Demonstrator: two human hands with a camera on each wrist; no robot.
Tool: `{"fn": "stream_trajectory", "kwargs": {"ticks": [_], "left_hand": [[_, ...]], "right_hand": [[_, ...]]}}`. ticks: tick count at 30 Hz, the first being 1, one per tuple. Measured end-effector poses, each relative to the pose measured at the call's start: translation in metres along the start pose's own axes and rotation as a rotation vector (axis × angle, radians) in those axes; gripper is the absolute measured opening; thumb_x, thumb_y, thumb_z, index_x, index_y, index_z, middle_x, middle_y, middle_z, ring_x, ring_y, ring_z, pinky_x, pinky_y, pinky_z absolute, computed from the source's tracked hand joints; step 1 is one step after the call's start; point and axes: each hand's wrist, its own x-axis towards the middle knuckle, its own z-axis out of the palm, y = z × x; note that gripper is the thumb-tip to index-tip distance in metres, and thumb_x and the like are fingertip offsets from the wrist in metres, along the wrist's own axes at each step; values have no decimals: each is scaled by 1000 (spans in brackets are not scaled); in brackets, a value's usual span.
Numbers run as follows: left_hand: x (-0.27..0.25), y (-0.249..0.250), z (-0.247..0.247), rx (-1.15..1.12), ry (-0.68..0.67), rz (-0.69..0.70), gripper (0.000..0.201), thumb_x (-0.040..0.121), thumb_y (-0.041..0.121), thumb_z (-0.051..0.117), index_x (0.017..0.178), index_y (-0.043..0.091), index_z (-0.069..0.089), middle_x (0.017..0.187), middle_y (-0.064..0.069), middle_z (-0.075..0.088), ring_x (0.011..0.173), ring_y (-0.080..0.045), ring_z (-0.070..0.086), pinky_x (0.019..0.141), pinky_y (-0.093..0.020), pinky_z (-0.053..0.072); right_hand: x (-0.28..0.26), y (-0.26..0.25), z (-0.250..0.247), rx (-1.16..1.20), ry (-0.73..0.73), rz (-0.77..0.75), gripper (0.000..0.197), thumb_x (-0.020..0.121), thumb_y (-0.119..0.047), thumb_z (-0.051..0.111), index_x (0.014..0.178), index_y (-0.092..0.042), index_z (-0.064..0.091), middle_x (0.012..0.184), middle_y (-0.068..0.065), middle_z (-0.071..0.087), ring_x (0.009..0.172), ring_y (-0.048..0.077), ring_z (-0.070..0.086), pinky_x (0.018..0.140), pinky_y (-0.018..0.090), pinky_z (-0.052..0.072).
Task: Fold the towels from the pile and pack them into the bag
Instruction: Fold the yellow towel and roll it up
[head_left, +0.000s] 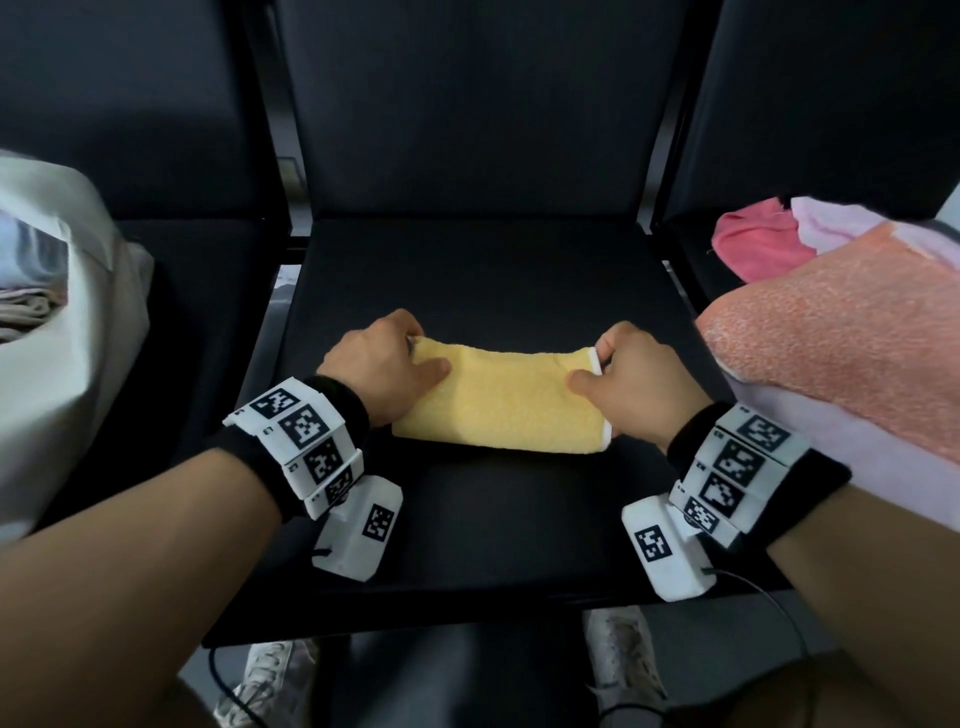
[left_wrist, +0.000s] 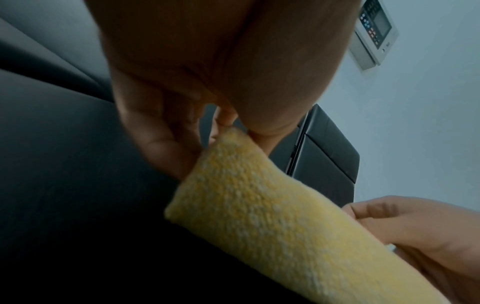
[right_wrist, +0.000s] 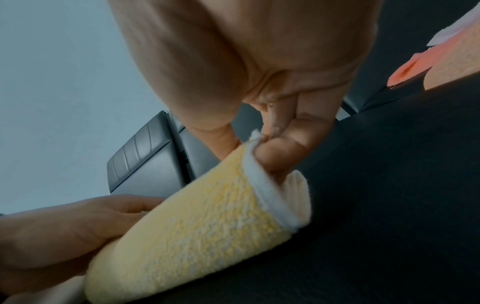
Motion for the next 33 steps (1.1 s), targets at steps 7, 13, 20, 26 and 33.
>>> {"fn": "stream_trajectory", "kwargs": {"ticks": [7,13,20,26,33], "left_hand": [[3,-2,2,77,3,12,48,91,55,64,129,29,51,123,-1,58,110,-24,58,89,-41,51],[9,-8,4,48,-34,-26,37,94,52,61,125,31,57,124,-6,61,109,-28,60,93,-45,53],[8,-10,4,54,-1,-9,28,101,43,54,126,33,59,123,-4,64,109,-28,61,87,-41,51],[-2,-2,3,83,72,65,34,98,34,58,132,31,55,130,-3,59,114,-27,60,94,-41,51],[-32,20,1,153,181,376,45,93,28,67,136,30,55,143,4,46,129,-20,45,100,-29,37]], "right_hand": [[-2,3,5,-68,9,-71,26,90,-27,64,108,-23,47,85,4,63,73,19,64,57,31,46],[-2,1,5,-78,-18,-75,18,90,-22,62,104,-30,53,80,1,63,72,18,63,58,32,51],[-1,1,6,-90,3,-12,12,97,-33,53,94,-34,64,85,-1,65,76,16,62,52,24,39],[0,3,6,-87,23,33,16,98,-37,55,92,-25,65,86,1,69,81,22,67,71,33,54],[-6,-8,-7,-110,130,-81,30,95,-37,62,119,-18,62,119,3,61,103,20,61,83,31,47]]}}
